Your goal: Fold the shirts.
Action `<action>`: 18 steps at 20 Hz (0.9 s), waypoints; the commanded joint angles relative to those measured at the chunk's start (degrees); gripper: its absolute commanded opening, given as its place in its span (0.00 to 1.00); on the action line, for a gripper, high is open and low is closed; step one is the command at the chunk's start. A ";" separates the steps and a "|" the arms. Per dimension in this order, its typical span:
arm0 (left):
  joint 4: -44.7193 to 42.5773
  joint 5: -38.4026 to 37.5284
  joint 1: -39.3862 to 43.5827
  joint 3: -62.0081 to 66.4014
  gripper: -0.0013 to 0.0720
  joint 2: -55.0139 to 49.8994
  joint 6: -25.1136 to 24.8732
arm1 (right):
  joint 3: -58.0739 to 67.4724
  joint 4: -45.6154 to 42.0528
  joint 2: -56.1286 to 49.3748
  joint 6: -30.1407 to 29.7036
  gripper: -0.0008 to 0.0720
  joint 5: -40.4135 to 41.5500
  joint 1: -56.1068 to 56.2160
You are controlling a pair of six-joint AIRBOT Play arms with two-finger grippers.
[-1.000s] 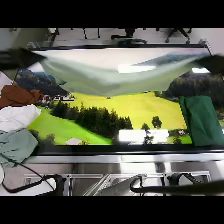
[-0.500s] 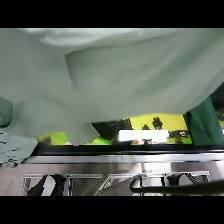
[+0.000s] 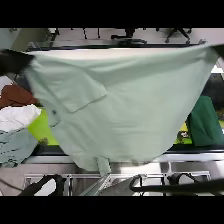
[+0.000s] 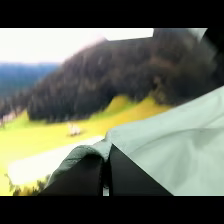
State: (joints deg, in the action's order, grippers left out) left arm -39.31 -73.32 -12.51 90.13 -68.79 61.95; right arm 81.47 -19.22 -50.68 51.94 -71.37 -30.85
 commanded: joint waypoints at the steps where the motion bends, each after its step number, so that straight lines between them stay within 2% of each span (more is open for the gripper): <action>1: -11.89 5.33 10.29 1.07 0.04 -18.08 0.63 | -10.91 0.90 -10.19 -7.48 0.04 5.88 3.21; 4: -12.20 4.72 11.10 13.11 0.04 -34.36 5.22 | -10.34 1.53 -21.07 -8.50 0.04 12.57 6.75; 8: -12.09 4.35 9.73 25.94 0.04 -45.92 9.29 | -5.60 1.51 -31.89 -7.61 0.04 15.04 7.85; 10: -12.07 2.58 8.70 27.85 0.04 -47.95 10.67 | -4.04 1.44 -34.34 -7.63 0.04 15.02 7.85; 12: -12.24 2.51 8.50 24.48 0.04 -47.17 10.56 | -3.96 0.26 -35.10 -7.80 0.04 15.04 7.85; 18: -12.28 -2.38 8.24 16.46 0.04 -46.34 10.60 | -3.96 -10.58 -35.39 -4.35 0.04 14.56 7.87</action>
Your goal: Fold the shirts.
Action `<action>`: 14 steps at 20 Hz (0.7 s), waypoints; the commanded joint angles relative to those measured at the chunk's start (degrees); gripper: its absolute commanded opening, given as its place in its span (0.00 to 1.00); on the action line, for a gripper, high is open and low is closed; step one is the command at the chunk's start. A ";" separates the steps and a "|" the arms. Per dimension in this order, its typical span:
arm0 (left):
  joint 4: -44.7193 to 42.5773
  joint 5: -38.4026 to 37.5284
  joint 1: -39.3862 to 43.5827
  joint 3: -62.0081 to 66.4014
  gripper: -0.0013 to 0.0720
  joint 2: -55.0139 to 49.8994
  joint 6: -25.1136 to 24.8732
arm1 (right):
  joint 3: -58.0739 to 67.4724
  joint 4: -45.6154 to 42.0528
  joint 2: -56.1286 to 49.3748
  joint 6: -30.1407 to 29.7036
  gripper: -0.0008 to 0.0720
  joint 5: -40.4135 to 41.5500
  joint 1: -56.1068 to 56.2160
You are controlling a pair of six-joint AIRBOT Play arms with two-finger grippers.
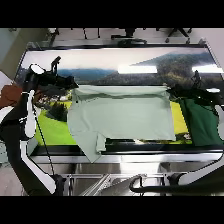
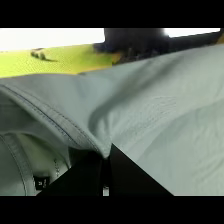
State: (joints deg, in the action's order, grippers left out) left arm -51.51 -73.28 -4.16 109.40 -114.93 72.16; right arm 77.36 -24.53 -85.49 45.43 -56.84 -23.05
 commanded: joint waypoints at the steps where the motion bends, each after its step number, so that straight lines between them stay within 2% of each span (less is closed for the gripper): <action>1: -0.26 -2.08 -0.11 -3.93 0.04 -0.22 0.46 | 0.13 -6.21 -0.72 2.84 0.04 0.00 0.09; 4: -5.99 0.00 0.02 -6.56 0.04 -0.26 4.33 | 0.11 -6.54 -1.22 2.84 0.04 0.07 0.13; 8: -6.34 1.38 0.20 -6.58 0.04 -0.26 4.39 | 0.11 -6.43 -1.42 2.80 0.04 0.00 0.55; 9: -6.34 0.61 0.57 -5.95 0.16 -0.26 4.42 | 0.20 -6.29 -1.11 2.82 0.19 -0.20 0.52; 10: -6.36 -1.55 0.57 -4.61 0.69 -0.26 4.42 | 0.37 -6.29 -0.15 2.84 0.42 -0.50 0.28; 11: -6.38 -4.46 0.55 -2.47 0.97 -0.26 5.81 | 0.46 -6.36 1.38 2.82 0.44 -1.31 -0.07; 12: -6.36 -7.93 0.24 -0.07 0.97 -0.24 7.91 | 0.46 -6.71 3.63 3.02 0.44 -2.84 -0.90; 14: -6.34 -17.92 -1.14 4.68 0.97 0.02 11.76 | 0.46 -10.25 8.90 7.91 0.46 -6.45 -3.32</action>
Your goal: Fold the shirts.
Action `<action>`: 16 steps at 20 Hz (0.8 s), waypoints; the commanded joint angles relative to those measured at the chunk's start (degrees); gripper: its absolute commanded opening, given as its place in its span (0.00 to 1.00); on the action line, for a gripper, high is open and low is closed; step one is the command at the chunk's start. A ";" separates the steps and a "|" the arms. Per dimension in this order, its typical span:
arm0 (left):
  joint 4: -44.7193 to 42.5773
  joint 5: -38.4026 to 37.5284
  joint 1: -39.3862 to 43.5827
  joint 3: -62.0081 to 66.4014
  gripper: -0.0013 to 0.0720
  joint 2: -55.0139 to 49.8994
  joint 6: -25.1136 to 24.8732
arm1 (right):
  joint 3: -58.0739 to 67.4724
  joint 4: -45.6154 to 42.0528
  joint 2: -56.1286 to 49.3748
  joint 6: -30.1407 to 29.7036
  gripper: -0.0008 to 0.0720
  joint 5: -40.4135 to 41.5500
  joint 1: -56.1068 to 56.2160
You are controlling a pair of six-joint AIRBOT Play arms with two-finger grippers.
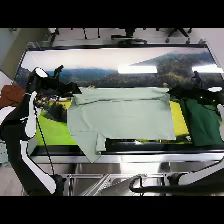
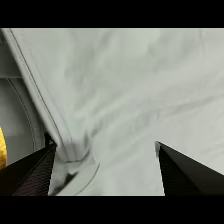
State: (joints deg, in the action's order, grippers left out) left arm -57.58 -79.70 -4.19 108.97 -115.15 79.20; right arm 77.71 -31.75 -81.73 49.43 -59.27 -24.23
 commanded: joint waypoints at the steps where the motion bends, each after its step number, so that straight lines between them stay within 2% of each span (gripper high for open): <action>1: -0.33 -16.04 -1.92 5.46 0.85 1.14 5.42 | 0.11 -6.29 8.33 6.14 0.46 -6.38 -4.00; 2: -0.31 -20.17 -2.75 3.87 0.80 2.91 6.54 | 0.09 -10.23 11.56 8.44 0.46 -9.05 -6.08; 4: -0.33 -23.30 -4.28 -5.62 0.81 10.10 6.78 | -0.48 -15.54 17.42 9.79 0.46 -15.96 -9.94; 6: -0.37 -17.22 -5.46 -21.46 0.81 21.86 5.51 | -4.15 -17.64 23.15 10.45 0.46 -18.27 -13.03; 9: -0.35 -5.14 -6.75 -47.76 0.81 41.07 4.85 | -13.79 -17.55 29.64 12.02 0.46 -14.75 -14.91; 12: -1.29 3.50 -7.41 -71.45 0.81 57.02 4.87 | -21.51 -14.95 30.64 12.76 0.46 -13.42 -14.82; 16: 3.98 13.05 -6.99 -91.17 0.81 66.88 4.79 | -26.14 -11.50 30.64 11.58 0.46 -12.11 -14.71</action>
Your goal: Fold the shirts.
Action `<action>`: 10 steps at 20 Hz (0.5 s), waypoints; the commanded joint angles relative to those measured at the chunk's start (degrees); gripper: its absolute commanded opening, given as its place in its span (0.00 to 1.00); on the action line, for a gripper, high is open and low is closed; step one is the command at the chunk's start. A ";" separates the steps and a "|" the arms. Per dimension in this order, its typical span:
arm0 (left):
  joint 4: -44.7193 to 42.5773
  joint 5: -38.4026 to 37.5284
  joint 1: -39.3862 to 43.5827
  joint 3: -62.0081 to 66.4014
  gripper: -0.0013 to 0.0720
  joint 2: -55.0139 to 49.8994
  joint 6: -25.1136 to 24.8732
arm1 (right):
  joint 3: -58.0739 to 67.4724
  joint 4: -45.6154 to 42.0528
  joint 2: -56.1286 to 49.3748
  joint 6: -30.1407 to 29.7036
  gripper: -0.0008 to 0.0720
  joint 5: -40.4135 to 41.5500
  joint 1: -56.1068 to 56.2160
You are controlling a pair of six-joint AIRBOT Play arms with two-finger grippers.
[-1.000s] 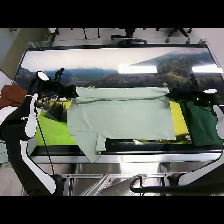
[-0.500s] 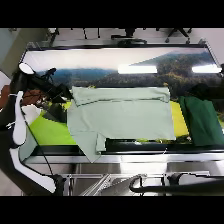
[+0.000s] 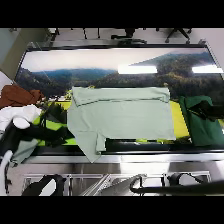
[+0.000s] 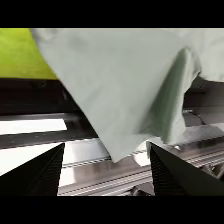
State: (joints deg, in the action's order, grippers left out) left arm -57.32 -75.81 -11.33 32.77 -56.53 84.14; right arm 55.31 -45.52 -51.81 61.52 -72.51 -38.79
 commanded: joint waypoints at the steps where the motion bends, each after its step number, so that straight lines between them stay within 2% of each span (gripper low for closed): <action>1: 5.99 12.59 0.90 -17.62 0.81 9.07 -0.37 | -3.76 2.25 0.72 -0.50 0.46 1.40 -0.15; 3: 9.22 19.96 3.37 -21.24 0.81 8.87 -0.94 | -3.76 2.25 0.72 -0.50 0.46 2.03 -0.15; 6: 15.43 30.21 8.48 -22.21 0.81 2.69 -2.27 | -3.76 2.27 0.70 -0.63 0.46 2.08 -0.04; 9: 20.48 33.81 12.39 -17.16 0.81 -5.84 -6.43 | -3.96 2.14 0.66 -0.63 0.46 2.03 -0.04; 10: 20.61 32.83 13.03 -14.62 0.76 -7.98 -7.87 | -4.00 1.55 0.37 -0.63 0.46 1.57 -0.04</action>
State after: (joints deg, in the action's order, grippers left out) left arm -39.13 -49.10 -1.30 14.87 -58.43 80.23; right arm 51.57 -43.48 -51.18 60.88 -70.59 -38.89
